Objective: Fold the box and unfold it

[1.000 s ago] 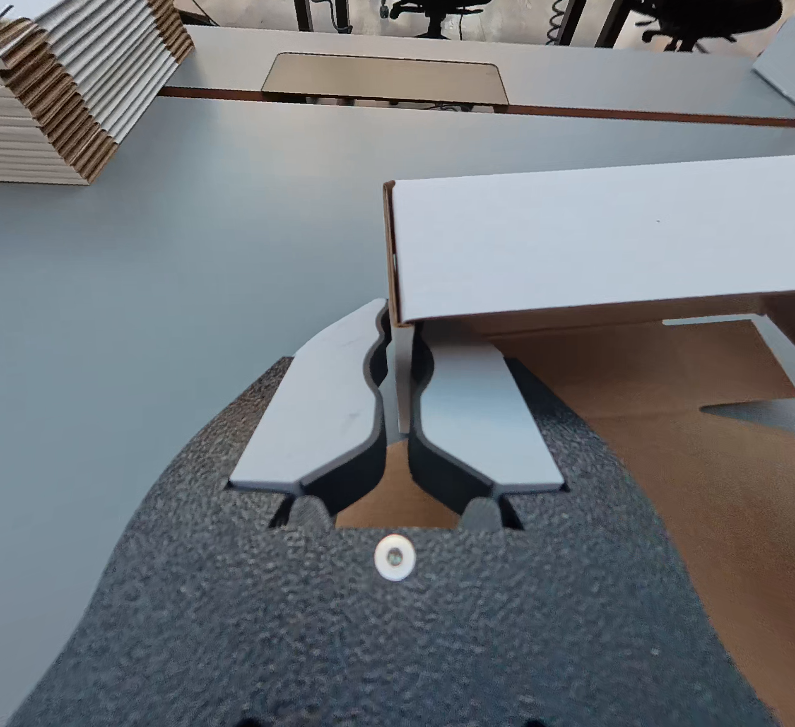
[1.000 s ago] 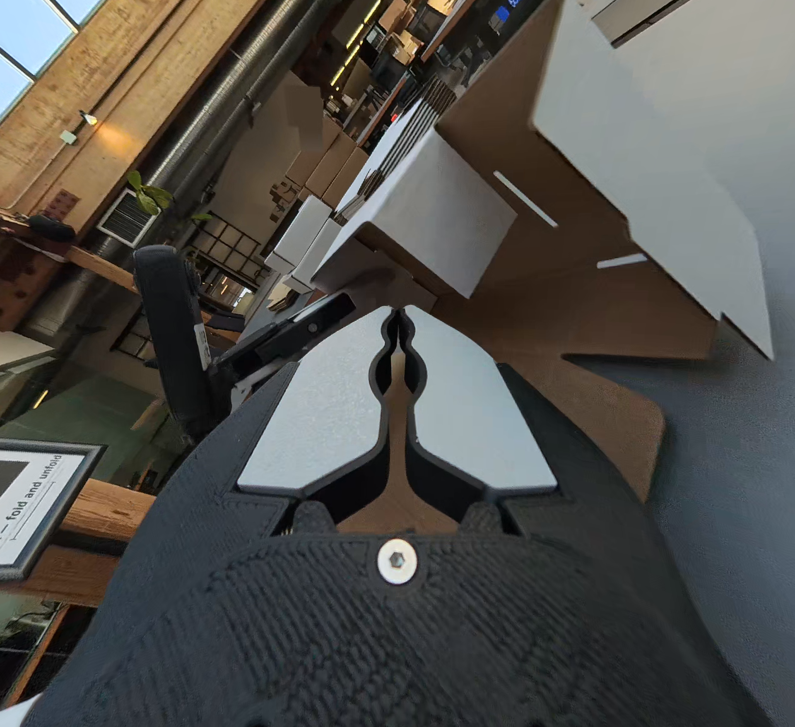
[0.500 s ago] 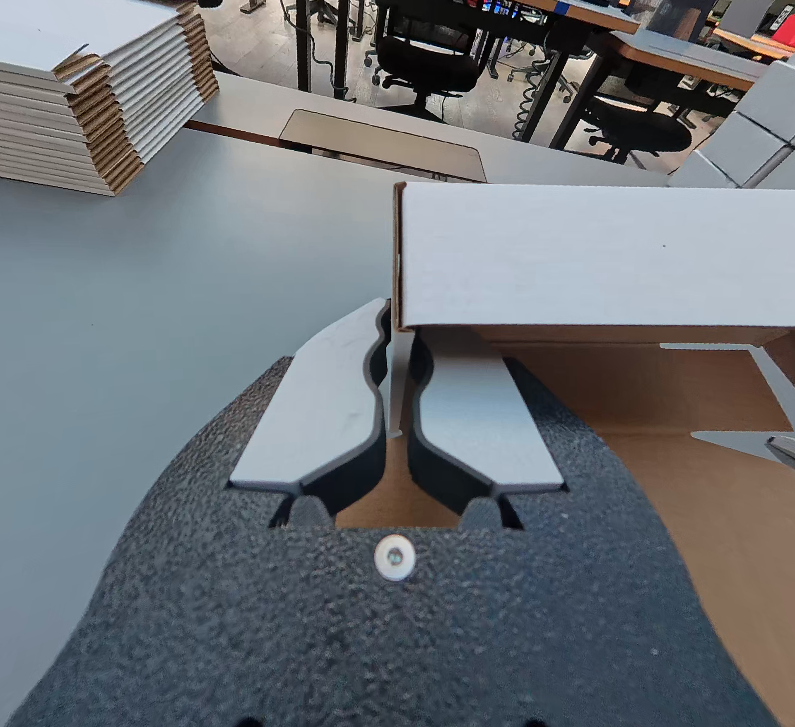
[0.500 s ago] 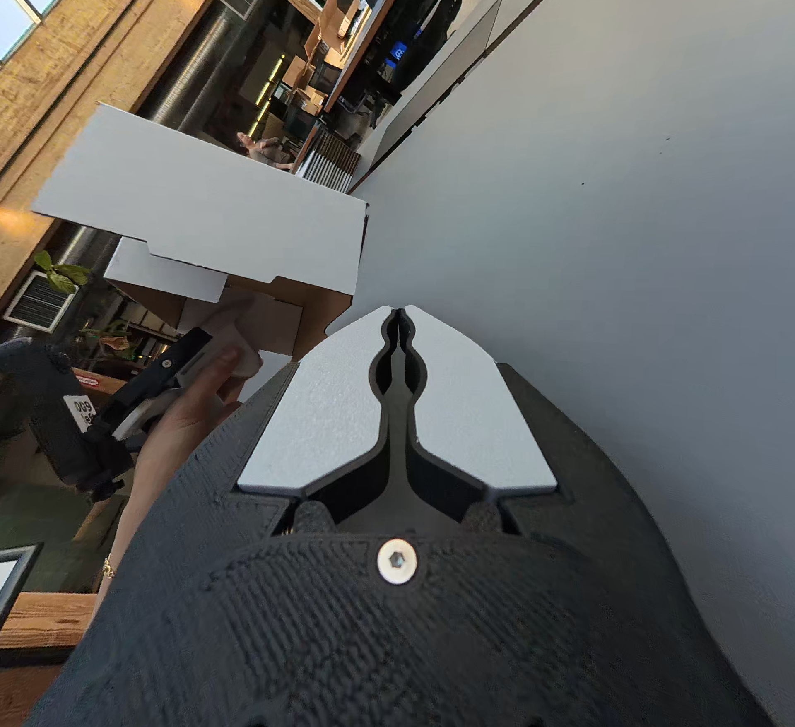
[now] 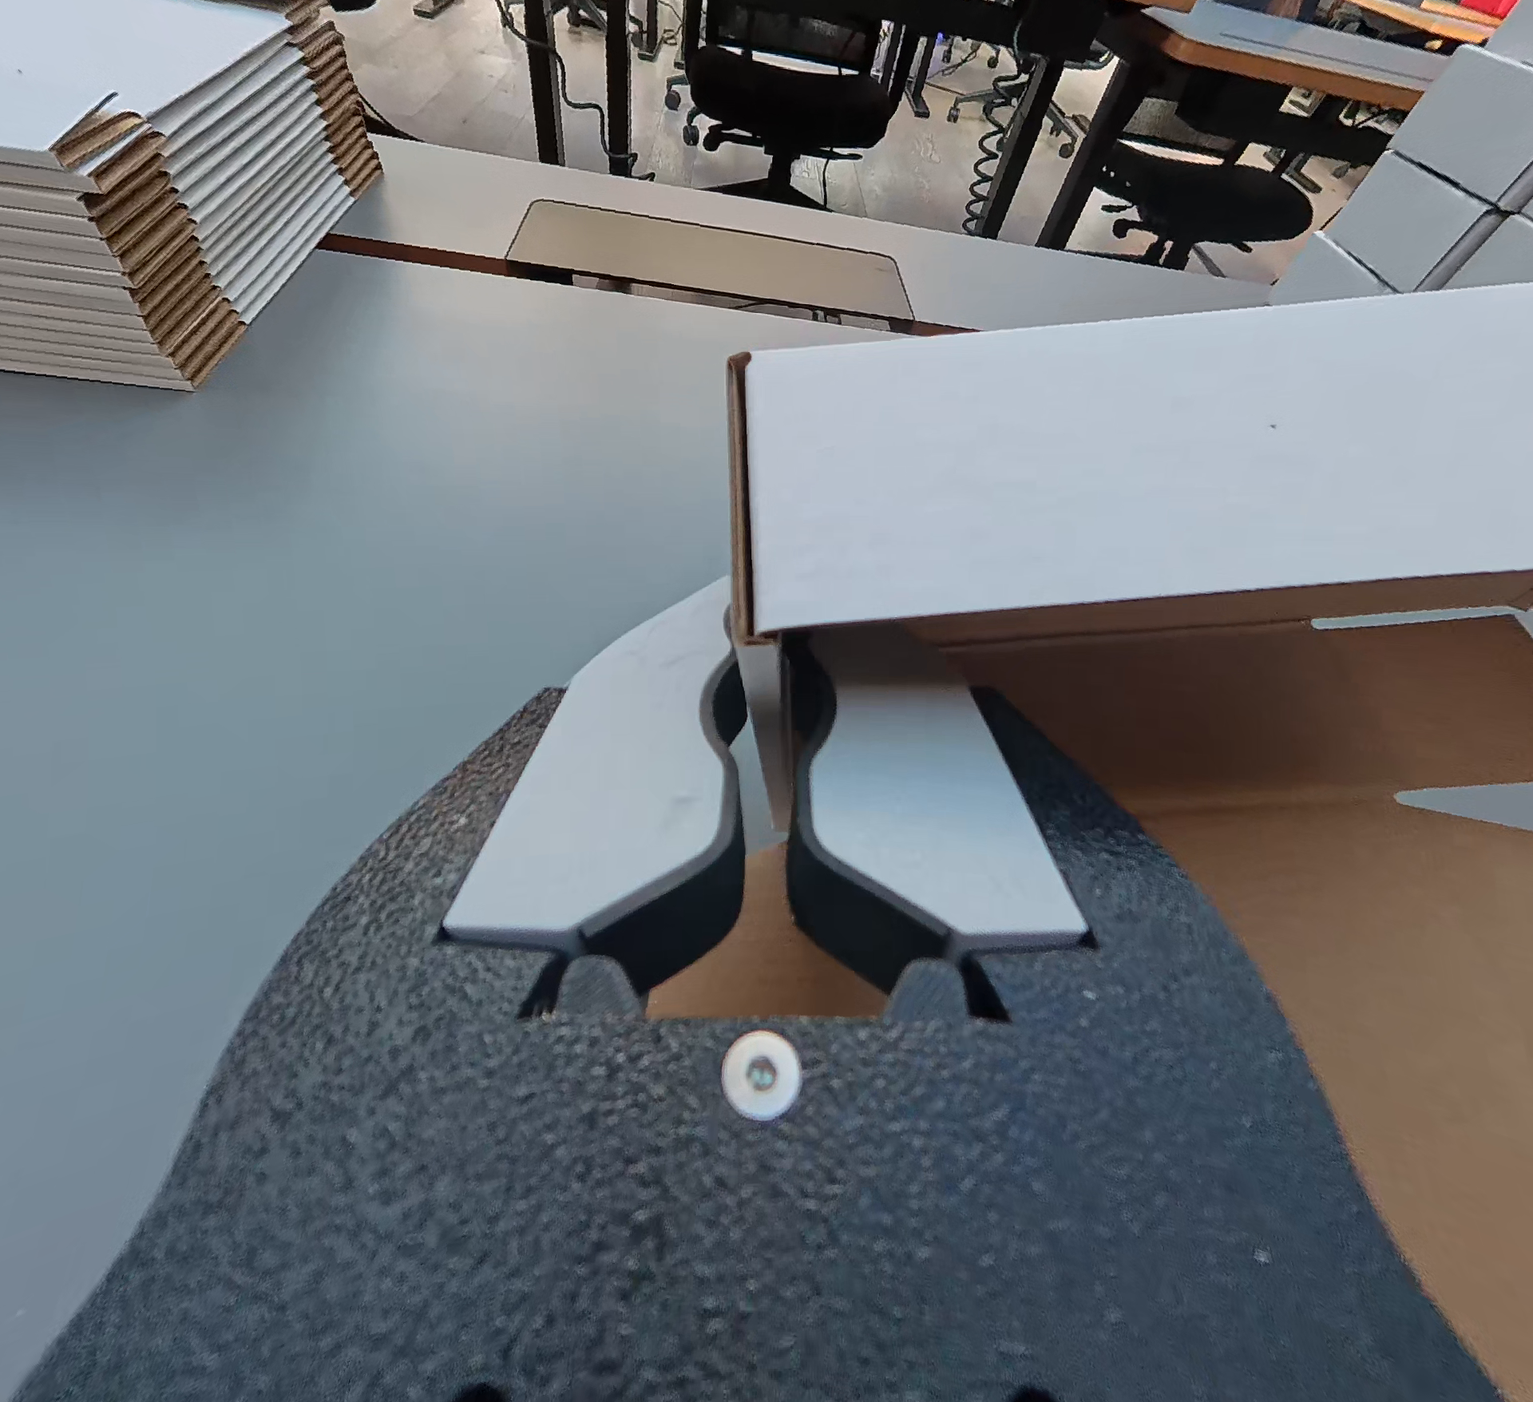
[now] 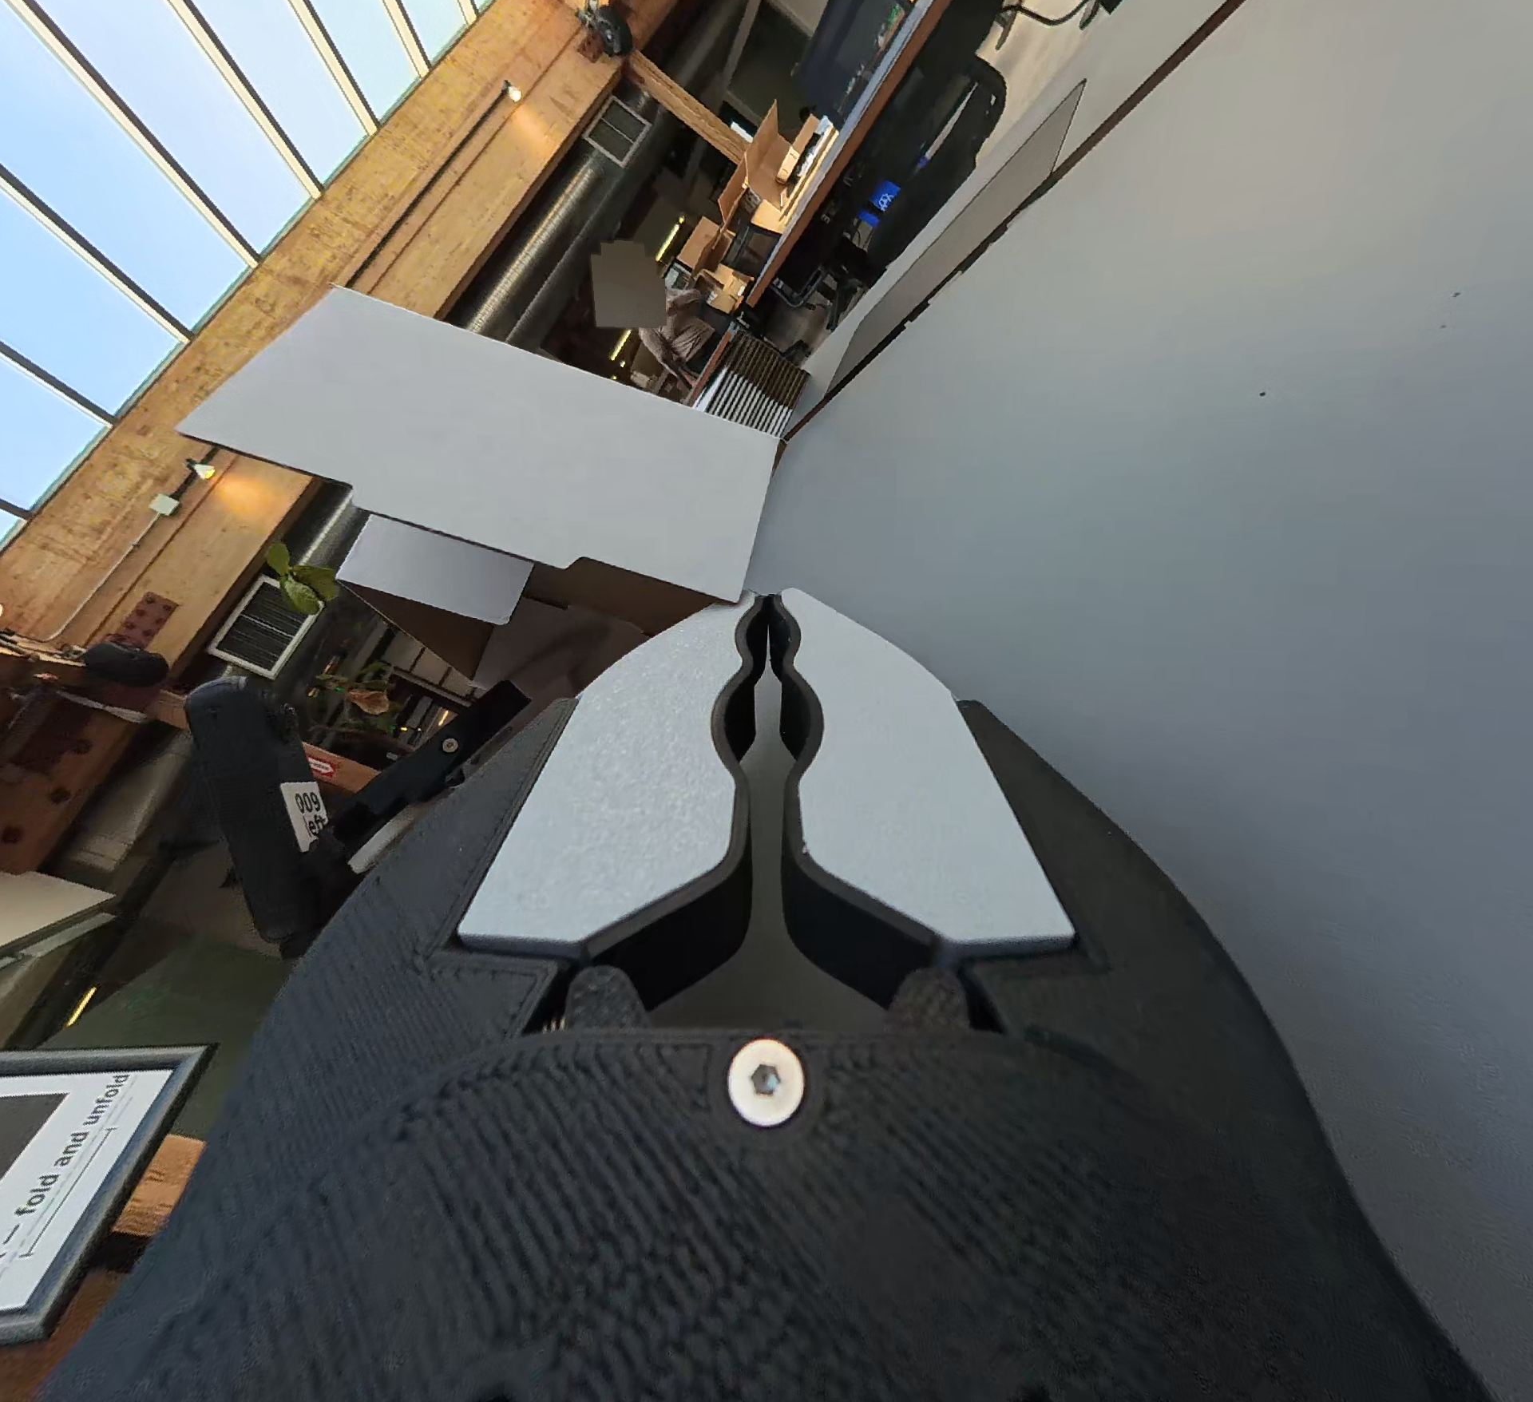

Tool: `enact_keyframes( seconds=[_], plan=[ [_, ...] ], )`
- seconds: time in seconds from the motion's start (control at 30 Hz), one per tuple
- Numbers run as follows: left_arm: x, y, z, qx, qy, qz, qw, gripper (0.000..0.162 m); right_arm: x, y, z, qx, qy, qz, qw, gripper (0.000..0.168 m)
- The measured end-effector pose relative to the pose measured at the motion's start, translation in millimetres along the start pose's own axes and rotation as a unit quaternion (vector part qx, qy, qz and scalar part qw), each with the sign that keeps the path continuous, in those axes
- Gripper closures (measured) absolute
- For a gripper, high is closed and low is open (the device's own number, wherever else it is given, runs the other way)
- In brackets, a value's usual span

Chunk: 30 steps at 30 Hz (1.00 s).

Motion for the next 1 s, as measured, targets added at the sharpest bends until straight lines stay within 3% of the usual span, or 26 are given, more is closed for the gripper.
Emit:
enact_keyframes(
  seconds=[0.1, 0.27, 0.57, 0.77, 0.9, 1.0],
  plan=[
    [-1.3, 0.5, 0.9, 0.003, 0.007, -0.005, 1.0, 0.157, 0.6, 0.0, -0.2, 0.008, -0.044, 0.011, 0.999, 0.168],
    [-5.6, 1.7, 1.2, 0.009, 0.009, 0.001, 1.0, 0.157, -1.1, -1.7, -0.9, -0.017, -0.034, 0.013, 0.999, 0.168],
    [-11.8, 1.9, 5.0, 0.022, 0.008, 0.035, 0.999, 0.157, -6.8, -11.8, -30.1, 0.016, -0.092, 0.021, 0.995, 0.168],
    [-20.1, 4.1, 3.1, 0.025, 0.059, 0.091, 0.994, 0.156, -8.5, -13.0, -52.6, 0.02, -0.166, 0.06, 0.984, 0.168],
    [-17.5, 3.3, 0.5, 0.03, 0.095, 0.121, 0.988, 0.155, -12.5, -8.5, -67.6, 0.097, -0.175, 0.038, 0.979, 0.168],
    [-19.3, 5.1, 2.5, 0.048, 0.101, 0.123, 0.986, 0.154, -13.0, -2.1, -69.0, 0.109, -0.201, 0.042, 0.973, 0.168]
  ],
)
Point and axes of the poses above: each gripper's, where its closed fingertips meet, y out along the fingers, z out of its underside, x = y × z across the jaws, the point moved 10 cm from there along -y, back along the fingers, and after that the axes turned 10 degrees about -x, right-handed, at the moved point
